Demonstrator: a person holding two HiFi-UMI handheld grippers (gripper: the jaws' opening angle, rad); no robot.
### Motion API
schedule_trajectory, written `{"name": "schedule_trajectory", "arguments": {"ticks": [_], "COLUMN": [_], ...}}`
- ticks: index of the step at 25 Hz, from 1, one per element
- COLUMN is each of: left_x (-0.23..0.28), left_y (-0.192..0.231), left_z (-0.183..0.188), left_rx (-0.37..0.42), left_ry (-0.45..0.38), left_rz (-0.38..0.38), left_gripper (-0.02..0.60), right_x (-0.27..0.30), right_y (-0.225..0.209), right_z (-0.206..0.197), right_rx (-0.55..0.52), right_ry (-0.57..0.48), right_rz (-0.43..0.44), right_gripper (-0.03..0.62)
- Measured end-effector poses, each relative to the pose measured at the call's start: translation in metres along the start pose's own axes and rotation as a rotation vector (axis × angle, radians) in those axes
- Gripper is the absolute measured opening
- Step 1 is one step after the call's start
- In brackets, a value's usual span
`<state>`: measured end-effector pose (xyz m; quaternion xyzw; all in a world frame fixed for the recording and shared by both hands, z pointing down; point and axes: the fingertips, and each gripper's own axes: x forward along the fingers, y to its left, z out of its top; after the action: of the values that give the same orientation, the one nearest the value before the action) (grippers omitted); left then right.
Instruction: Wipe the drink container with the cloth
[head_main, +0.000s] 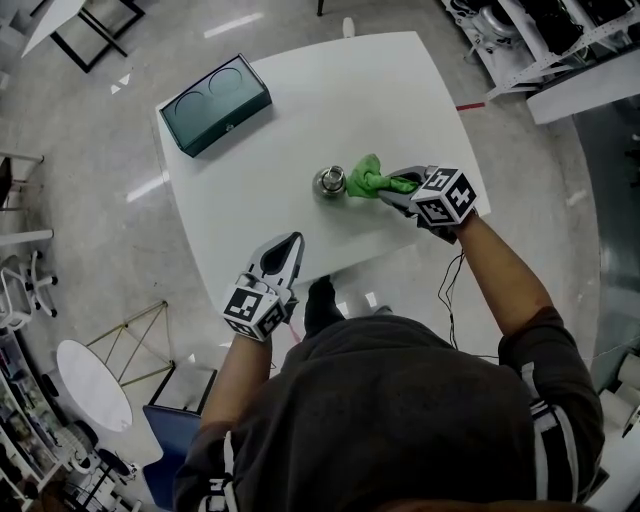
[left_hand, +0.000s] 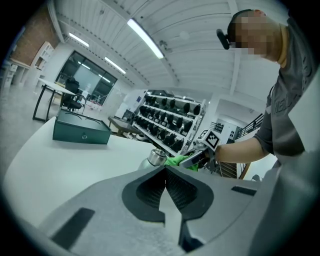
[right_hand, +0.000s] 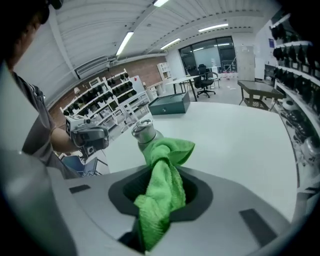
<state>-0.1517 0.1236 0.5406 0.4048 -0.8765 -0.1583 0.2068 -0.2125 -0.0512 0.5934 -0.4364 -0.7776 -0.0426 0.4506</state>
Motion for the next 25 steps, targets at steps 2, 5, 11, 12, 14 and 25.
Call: {"name": "schedule_trajectory", "arguments": {"ticks": [2, 5, 11, 12, 14, 25], "left_x": [0.004, 0.015, 0.051, 0.059, 0.073, 0.151], "left_y": [-0.003, -0.013, -0.052, -0.058, -0.072, -0.187], "left_z": [0.003, 0.012, 0.044, 0.05, 0.061, 0.091], "left_rx": [0.011, 0.029, 0.091, 0.106, 0.13, 0.243], "left_ry": [0.001, 0.0, 0.001, 0.002, 0.005, 0.064], "left_rz": [-0.013, -0.037, -0.131, -0.154, -0.192, -0.478], "left_gripper": [0.005, 0.005, 0.005, 0.005, 0.005, 0.005], "right_x": [-0.01, -0.034, -0.102, -0.113, -0.137, -0.283], "right_y": [0.003, 0.004, -0.007, -0.011, -0.016, -0.024], "right_z": [0.007, 0.02, 0.026, 0.024, 0.019, -0.043], "right_rx": [0.024, 0.029, 0.056, 0.064, 0.079, 0.182], "right_ry": [-0.061, -0.158, -0.309, -0.329, -0.36, -0.551], "right_rz": [0.005, -0.01, -0.103, -0.123, -0.158, -0.423], "right_gripper": [0.08, 0.078, 0.08, 0.08, 0.08, 0.078]}}
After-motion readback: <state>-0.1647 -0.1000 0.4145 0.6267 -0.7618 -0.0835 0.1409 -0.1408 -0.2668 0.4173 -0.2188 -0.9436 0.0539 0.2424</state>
